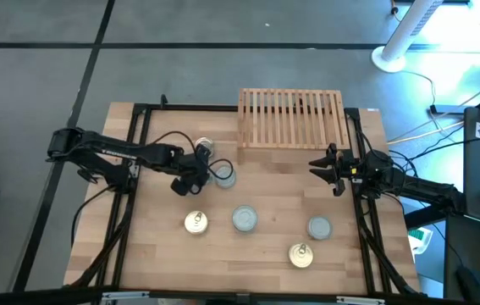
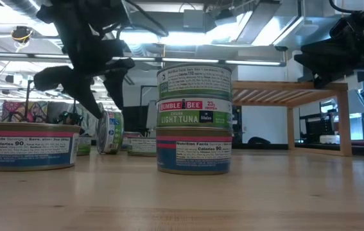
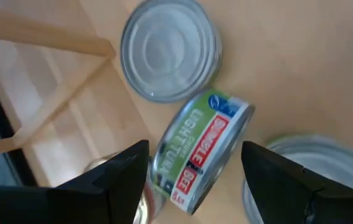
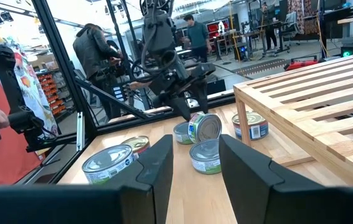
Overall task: Stack canned seafood by type on shelf
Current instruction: Put the green tuna can on the shelf
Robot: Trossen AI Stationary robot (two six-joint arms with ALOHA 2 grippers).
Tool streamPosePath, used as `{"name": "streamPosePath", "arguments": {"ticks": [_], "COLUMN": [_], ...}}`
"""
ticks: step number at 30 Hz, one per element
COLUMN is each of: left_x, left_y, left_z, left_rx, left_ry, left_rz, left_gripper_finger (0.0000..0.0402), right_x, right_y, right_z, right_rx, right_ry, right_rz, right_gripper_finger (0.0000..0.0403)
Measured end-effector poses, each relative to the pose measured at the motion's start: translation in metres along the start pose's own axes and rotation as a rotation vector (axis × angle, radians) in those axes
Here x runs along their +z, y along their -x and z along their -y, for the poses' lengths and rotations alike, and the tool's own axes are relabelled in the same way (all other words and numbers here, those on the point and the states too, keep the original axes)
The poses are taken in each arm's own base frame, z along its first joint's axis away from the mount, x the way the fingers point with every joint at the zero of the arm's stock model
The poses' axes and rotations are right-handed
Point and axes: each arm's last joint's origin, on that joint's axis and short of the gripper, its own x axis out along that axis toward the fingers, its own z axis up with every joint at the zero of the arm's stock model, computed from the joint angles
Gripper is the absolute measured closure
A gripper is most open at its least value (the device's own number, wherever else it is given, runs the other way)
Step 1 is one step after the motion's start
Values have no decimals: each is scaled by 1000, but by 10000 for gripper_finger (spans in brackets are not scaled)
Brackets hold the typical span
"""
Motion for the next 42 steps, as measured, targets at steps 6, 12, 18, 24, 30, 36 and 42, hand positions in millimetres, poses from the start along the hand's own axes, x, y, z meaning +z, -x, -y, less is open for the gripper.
{"name": "streamPosePath", "arguments": {"ticks": [6,12,18,24,30,36,42], "left_x": [-1,-4,-10,-11,-9,-9,-9], "left_y": [0,-1,-7,-20,-29,-31,-31], "left_z": [-1,-4,-10,-9,-5,-5,-5], "left_rx": [27,30,14,-39,-70,-76,-62], "left_ry": [-35,-49,-22,-63,-80,-80,-19], "left_rz": [-23,-32,-53,-74,-99,-101,-114], "left_gripper_finger": [148,148,148,148,170,241,275], "right_x": [0,0,0,0,0,0,0], "right_y": [0,0,0,0,0,0,0], "right_z": [0,0,0,0,0,0,0], "right_rx": [0,0,0,0,0,0,0], "right_ry": [0,0,0,0,0,0,0], "right_rz": [0,0,0,0,0,0,0], "right_gripper_finger": [272,272,272,272,272,272,272]}}
